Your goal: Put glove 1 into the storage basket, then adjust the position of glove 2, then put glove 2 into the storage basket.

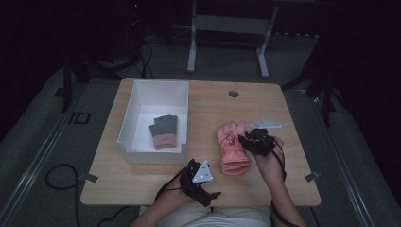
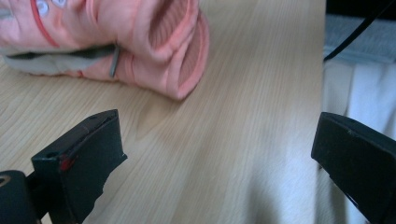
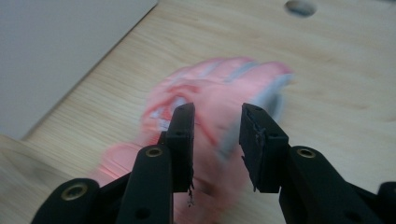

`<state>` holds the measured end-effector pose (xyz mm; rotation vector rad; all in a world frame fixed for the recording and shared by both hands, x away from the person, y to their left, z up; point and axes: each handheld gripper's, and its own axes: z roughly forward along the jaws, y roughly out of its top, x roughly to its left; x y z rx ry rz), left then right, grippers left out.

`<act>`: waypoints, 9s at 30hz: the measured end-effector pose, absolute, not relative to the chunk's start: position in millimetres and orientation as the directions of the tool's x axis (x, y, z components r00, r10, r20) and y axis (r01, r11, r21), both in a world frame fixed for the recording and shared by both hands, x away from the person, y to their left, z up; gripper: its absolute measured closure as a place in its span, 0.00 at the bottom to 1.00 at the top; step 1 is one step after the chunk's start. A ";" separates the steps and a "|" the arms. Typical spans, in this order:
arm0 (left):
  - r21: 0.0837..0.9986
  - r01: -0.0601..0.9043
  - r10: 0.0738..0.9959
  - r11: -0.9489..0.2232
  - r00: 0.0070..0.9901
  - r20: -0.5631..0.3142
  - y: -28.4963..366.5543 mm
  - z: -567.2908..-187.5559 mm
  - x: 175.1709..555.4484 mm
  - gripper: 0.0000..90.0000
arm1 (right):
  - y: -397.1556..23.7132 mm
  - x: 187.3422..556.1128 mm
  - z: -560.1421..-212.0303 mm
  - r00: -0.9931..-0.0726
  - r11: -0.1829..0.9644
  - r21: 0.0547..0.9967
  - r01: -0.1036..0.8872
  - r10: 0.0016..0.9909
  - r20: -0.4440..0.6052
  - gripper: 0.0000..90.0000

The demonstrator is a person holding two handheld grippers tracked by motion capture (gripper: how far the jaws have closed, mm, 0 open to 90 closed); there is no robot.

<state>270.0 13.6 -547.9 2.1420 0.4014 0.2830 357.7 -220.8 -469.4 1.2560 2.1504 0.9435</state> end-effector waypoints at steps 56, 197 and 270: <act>0.666 0.650 0.742 -0.364 0.635 -0.214 -33.5 -541.1 413.6 0.23 | -243.5 391.7 -518.5 -0.564 0.443 0.697 0.564 0.823 -0.068 0.45; 0.470 0.780 0.840 -0.413 0.526 -0.134 201.8 -439.4 461.0 0.90 | 40.8 460.0 -448.5 -0.715 0.537 0.655 0.532 0.700 0.007 0.82; 0.781 0.472 0.718 -0.410 0.695 -0.044 109.6 -394.8 379.0 0.01 | -113.3 419.0 -392.7 -0.788 0.436 0.815 0.381 0.615 0.039 0.19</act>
